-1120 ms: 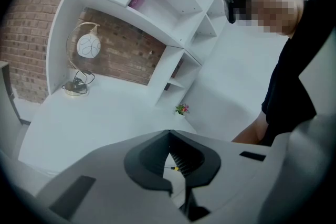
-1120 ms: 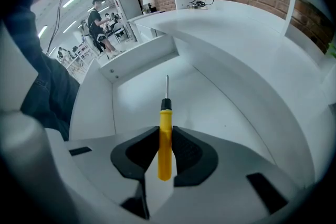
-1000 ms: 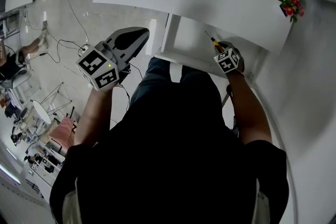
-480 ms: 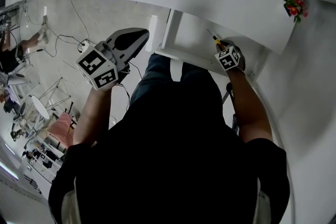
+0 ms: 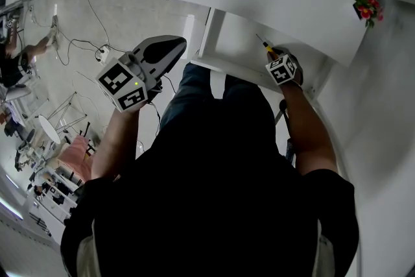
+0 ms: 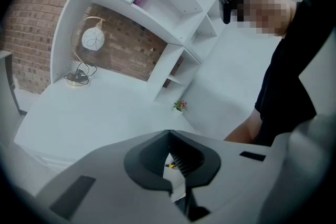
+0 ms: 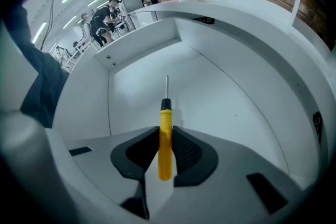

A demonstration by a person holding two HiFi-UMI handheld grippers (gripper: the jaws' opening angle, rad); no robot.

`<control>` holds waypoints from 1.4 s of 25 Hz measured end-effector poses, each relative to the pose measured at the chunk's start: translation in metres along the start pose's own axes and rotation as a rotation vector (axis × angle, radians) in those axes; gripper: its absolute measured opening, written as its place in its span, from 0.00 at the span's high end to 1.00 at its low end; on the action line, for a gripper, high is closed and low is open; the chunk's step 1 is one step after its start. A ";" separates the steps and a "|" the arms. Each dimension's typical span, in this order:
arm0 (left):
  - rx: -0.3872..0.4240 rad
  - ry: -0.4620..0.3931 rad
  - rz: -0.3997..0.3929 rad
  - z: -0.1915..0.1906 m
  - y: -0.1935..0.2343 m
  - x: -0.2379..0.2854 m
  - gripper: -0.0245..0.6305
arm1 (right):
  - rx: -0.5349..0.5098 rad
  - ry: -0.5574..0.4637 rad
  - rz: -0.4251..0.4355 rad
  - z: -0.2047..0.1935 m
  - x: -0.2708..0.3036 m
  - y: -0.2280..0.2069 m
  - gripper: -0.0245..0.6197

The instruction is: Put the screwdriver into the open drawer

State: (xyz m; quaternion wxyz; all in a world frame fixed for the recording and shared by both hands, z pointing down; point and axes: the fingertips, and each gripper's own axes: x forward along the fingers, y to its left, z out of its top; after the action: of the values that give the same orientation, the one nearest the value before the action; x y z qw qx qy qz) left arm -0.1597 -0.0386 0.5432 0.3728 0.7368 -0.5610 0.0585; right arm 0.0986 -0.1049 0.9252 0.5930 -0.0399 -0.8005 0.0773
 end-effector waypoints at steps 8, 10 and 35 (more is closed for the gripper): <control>-0.011 0.001 0.001 -0.002 0.004 0.005 0.94 | -0.003 0.005 -0.001 -0.001 0.004 -0.003 0.83; -0.017 0.005 0.001 -0.004 0.004 0.007 0.94 | -0.004 0.007 0.001 -0.001 0.006 -0.004 0.83; -0.051 0.013 -0.005 -0.015 0.013 0.014 0.94 | -0.013 0.036 0.004 -0.003 0.016 -0.005 0.83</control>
State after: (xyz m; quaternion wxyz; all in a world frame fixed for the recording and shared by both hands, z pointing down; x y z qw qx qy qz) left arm -0.1612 -0.0416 0.5674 0.3952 0.7281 -0.5581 0.0482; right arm 0.0971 -0.1073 0.9426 0.6069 -0.0469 -0.7901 0.0727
